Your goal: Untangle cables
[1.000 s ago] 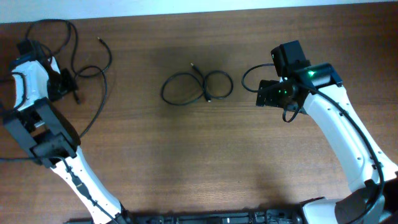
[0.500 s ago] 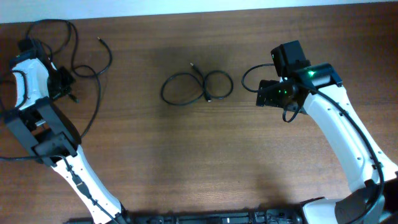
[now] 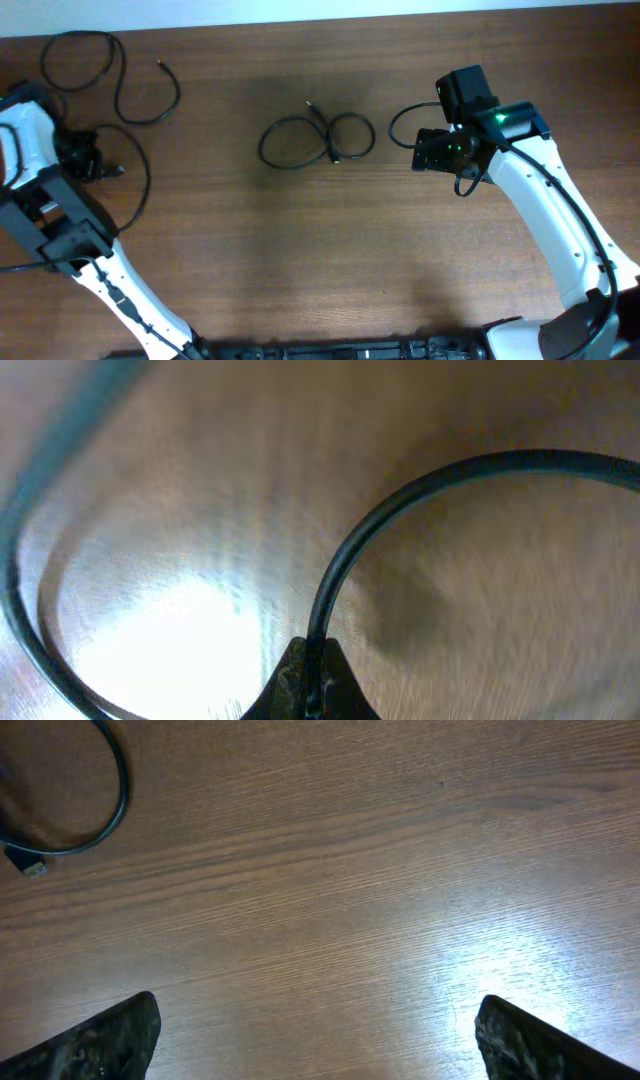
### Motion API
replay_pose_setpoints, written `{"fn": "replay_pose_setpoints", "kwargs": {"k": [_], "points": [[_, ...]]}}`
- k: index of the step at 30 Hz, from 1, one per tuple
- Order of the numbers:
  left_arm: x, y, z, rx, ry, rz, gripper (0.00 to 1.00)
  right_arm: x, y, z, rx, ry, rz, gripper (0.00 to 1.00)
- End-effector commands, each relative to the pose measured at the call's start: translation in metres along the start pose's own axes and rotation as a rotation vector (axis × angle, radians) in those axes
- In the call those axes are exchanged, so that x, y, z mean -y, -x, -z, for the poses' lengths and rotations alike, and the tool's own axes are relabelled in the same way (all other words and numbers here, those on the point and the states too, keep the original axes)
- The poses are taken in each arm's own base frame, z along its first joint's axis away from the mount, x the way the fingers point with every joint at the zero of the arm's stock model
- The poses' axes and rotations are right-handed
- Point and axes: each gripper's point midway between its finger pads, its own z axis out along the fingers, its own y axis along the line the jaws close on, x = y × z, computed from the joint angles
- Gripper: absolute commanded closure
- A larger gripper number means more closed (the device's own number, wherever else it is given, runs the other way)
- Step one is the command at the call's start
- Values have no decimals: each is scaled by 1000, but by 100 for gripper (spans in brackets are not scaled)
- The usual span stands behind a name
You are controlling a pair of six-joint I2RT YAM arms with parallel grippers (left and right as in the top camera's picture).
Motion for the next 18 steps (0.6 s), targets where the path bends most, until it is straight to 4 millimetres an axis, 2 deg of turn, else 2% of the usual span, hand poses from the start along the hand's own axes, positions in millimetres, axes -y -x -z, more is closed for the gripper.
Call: {"fn": "replay_pose_setpoints", "kwargs": {"k": [1,5,7,10,11,13,14,16,18], "points": [[-10,18,20,27,-23,159,100,3,1,-1,5,-16,-2,2],[-19,23,20,-2,-14,211,98,3,1,-1,5,-16,-2,2],[-17,21,20,-32,-33,218,85,3,1,-1,5,-16,-2,2],[-15,18,20,-60,-49,210,71,3,1,-1,5,-16,-2,2],[-14,17,20,-66,-53,194,69,3,1,-1,5,-16,-2,2],[-10,20,20,-52,-73,112,66,3,1,-1,5,-16,-2,2],[-7,22,20,-41,-87,62,58,3,1,-1,5,-16,-2,2],[-4,25,24,-23,-103,-25,56,3,1,-1,5,-16,-2,2],[-2,35,32,30,-103,-89,44,3,1,-1,5,-16,-2,2]]}}
